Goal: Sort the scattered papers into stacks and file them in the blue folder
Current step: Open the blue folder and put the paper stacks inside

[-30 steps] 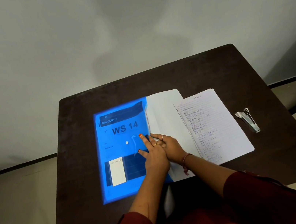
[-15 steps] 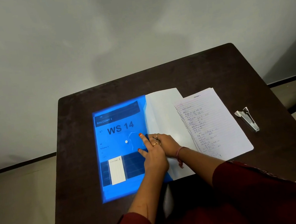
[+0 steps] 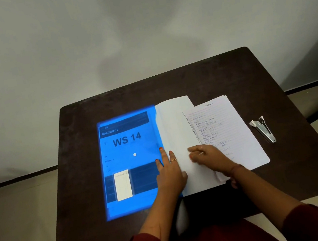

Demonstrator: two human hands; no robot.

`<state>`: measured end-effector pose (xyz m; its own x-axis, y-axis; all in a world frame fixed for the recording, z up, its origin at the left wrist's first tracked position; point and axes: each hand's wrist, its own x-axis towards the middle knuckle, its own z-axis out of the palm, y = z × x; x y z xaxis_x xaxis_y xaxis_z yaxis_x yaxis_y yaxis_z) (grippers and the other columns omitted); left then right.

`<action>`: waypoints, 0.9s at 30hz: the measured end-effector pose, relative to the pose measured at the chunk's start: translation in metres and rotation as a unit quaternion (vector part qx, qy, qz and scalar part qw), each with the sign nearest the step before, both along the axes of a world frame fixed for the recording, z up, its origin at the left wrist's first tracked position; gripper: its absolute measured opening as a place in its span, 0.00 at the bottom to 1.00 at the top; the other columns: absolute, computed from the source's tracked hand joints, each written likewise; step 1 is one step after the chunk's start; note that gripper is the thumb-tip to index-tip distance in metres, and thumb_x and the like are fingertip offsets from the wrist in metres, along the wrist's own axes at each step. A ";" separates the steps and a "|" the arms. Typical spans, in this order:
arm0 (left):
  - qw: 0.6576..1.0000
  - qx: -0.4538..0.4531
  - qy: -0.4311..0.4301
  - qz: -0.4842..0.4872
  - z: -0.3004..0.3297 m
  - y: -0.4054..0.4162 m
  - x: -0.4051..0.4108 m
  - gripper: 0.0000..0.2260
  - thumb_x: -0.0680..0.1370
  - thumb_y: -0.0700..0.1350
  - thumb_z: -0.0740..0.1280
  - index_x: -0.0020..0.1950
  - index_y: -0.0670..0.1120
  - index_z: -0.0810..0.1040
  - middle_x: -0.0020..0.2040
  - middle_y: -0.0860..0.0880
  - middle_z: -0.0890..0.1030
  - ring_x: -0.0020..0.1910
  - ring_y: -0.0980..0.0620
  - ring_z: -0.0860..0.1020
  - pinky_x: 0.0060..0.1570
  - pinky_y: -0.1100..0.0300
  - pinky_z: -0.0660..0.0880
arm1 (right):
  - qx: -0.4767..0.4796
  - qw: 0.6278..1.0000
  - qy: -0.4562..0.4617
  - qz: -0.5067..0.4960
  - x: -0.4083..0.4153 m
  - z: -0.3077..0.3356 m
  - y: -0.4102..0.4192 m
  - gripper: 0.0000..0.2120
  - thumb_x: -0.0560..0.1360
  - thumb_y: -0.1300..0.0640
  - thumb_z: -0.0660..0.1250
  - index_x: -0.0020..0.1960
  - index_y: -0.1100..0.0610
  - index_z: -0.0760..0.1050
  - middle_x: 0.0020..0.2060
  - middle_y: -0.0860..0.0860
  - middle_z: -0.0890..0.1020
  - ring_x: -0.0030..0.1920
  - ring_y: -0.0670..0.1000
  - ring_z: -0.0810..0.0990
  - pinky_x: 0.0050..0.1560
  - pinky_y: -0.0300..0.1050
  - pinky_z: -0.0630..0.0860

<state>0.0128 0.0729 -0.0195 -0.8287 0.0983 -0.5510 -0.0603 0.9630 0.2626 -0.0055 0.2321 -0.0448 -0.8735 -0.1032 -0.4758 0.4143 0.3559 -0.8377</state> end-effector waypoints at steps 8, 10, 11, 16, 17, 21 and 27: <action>0.998 -0.035 -0.027 -0.039 -0.014 0.025 0.012 0.31 0.79 0.49 0.60 0.78 0.42 0.50 0.78 0.40 0.47 0.76 0.36 0.45 0.73 0.44 0.52 | 0.228 0.963 0.075 -0.126 0.018 0.002 0.097 0.14 0.76 0.61 0.66 0.61 0.60 0.77 0.59 0.55 0.78 0.59 0.53 0.76 0.63 0.44 0.68; 1.000 0.001 0.013 -0.017 -0.013 0.034 0.012 0.27 0.78 0.46 0.61 0.76 0.41 0.57 0.76 0.40 0.55 0.73 0.38 0.54 0.70 0.47 0.61 | 0.273 0.951 0.063 -0.134 0.018 -0.003 0.114 0.16 0.76 0.60 0.66 0.62 0.61 0.76 0.62 0.56 0.76 0.62 0.55 0.74 0.65 0.46 0.67; 0.999 0.036 0.040 0.000 -0.013 0.038 0.011 0.25 0.78 0.44 0.61 0.74 0.40 0.61 0.73 0.40 0.60 0.70 0.39 0.60 0.67 0.48 0.65 | 0.293 0.946 0.053 -0.130 0.018 -0.005 0.119 0.17 0.76 0.58 0.66 0.63 0.61 0.75 0.62 0.57 0.75 0.63 0.55 0.73 0.66 0.47 0.67; 0.937 0.267 -0.036 0.221 -0.006 0.069 0.002 0.21 0.77 0.40 0.64 0.70 0.41 0.68 0.64 0.45 0.74 0.54 0.52 0.74 0.57 0.63 0.68 | 0.338 0.935 0.000 -0.105 0.016 0.000 0.134 0.23 0.76 0.53 0.67 0.67 0.62 0.71 0.63 0.58 0.73 0.64 0.57 0.72 0.65 0.51 0.68; 0.920 0.288 -0.051 0.262 -0.007 0.075 0.000 0.20 0.77 0.40 0.64 0.68 0.39 0.70 0.63 0.44 0.76 0.55 0.50 0.76 0.58 0.61 0.70 | 0.340 0.935 0.002 -0.105 0.015 -0.001 0.136 0.23 0.75 0.53 0.67 0.66 0.62 0.71 0.63 0.58 0.74 0.63 0.58 0.72 0.64 0.51 0.69; 0.896 0.309 -0.047 0.316 -0.018 0.090 -0.005 0.10 0.68 0.44 0.62 0.41 0.36 0.74 0.39 0.39 0.77 0.43 0.36 0.73 0.43 0.49 0.71 | 0.324 0.937 0.034 -0.128 0.012 -0.005 0.140 0.18 0.75 0.54 0.68 0.62 0.61 0.75 0.57 0.58 0.78 0.58 0.58 0.76 0.59 0.52 0.72; 0.899 0.292 -0.026 0.325 -0.023 0.103 -0.011 0.16 0.72 0.41 0.66 0.60 0.42 0.77 0.54 0.48 0.81 0.55 0.49 0.78 0.58 0.54 0.74 | 0.250 0.946 0.069 -0.195 0.007 -0.009 0.148 0.14 0.72 0.58 0.72 0.54 0.64 0.79 0.35 0.50 0.76 0.43 0.52 0.75 0.51 0.48 0.74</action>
<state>0.0015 0.1754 -0.0424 -0.7906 -0.1129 -0.6018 -0.5874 0.4175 0.6933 0.0014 0.3801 -0.0533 -0.8557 0.4478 -0.2593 0.4954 0.5645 -0.6602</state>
